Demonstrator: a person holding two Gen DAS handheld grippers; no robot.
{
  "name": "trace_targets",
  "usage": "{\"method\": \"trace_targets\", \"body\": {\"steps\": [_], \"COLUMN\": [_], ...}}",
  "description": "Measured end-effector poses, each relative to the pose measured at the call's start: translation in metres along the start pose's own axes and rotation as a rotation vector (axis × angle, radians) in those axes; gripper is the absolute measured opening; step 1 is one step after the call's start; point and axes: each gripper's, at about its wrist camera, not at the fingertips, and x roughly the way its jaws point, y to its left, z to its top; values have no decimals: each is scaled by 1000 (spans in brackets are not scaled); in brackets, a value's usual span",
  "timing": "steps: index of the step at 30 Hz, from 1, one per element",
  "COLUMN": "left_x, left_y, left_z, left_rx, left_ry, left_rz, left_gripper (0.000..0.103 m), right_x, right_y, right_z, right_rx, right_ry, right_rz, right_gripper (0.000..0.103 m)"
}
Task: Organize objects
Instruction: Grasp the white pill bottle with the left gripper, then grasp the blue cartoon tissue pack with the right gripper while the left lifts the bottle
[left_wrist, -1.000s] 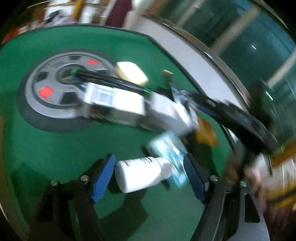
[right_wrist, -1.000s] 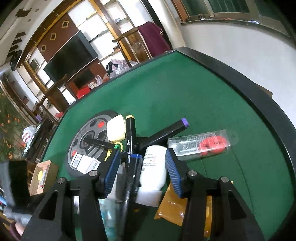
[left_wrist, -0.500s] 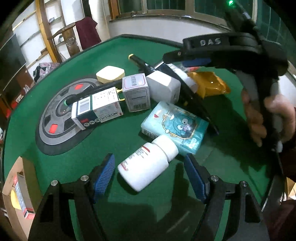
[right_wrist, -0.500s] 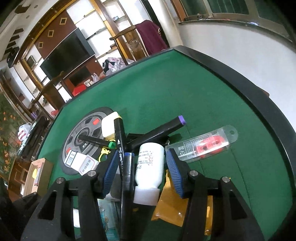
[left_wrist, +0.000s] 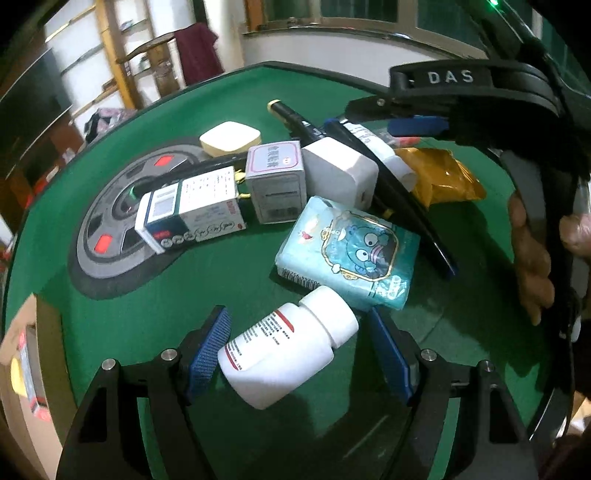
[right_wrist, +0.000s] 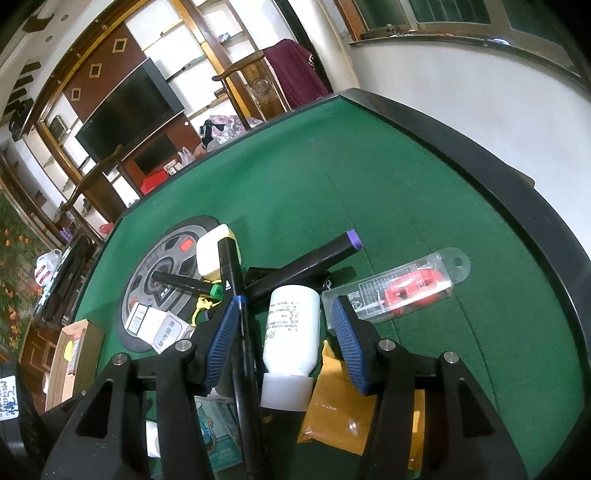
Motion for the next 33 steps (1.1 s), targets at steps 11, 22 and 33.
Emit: {"method": "trace_targets", "body": {"steps": [11,22,33], "left_x": [-10,-69,-130], "left_y": [-4,10,66], "left_z": [-11,-37,-103], "left_rx": [-108,-258,-449], "left_ry": [-14,-146,-273], "left_rz": [11,20,-24], "left_gripper": [42,42,42], "right_x": [0,-19,-40], "right_y": [-4,-2,43], "right_z": [0,-2,-51], "right_rx": [6,-28,-255], "right_ry": [-5,-3,192], "right_rz": [-27,33,100], "right_gripper": [52,52,52]}}
